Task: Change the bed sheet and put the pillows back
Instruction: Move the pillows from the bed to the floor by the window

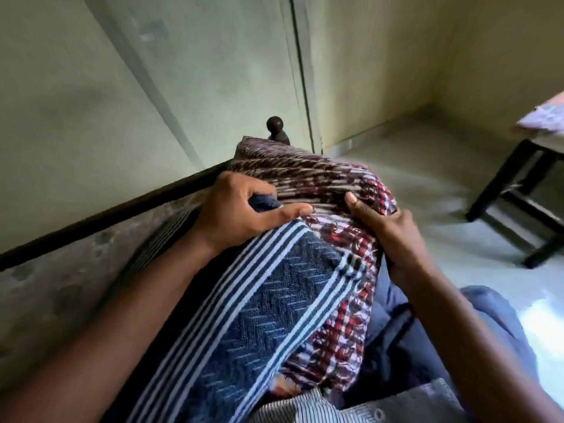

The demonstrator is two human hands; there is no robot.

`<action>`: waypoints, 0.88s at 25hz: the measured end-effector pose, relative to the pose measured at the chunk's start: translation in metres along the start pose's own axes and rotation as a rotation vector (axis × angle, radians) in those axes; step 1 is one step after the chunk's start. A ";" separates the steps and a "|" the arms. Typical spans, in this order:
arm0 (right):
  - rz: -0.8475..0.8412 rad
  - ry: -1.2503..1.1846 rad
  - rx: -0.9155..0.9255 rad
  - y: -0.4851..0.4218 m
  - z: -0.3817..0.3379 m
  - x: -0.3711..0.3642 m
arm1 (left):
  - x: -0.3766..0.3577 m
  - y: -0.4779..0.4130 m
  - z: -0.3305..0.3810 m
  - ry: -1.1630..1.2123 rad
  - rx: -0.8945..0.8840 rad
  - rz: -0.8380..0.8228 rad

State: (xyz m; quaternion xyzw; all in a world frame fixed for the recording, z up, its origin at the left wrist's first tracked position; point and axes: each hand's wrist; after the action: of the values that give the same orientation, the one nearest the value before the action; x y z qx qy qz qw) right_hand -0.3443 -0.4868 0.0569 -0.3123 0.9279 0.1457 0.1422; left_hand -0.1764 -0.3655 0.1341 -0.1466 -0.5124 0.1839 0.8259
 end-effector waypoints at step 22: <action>0.939 -0.059 -0.283 0.005 -0.182 0.257 | -0.214 -0.344 0.168 0.379 -0.098 -0.704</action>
State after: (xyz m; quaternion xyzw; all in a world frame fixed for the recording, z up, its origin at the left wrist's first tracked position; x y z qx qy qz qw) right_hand -0.5755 -0.6870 0.1333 0.1278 0.9351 0.3276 0.0433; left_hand -0.3619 -0.7594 0.1848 -0.0329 -0.3781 -0.1651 0.9103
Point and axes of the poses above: each hand's wrist, its own y-axis away from the middle knuckle, its own x-axis out of the back of the hand, z = x × y
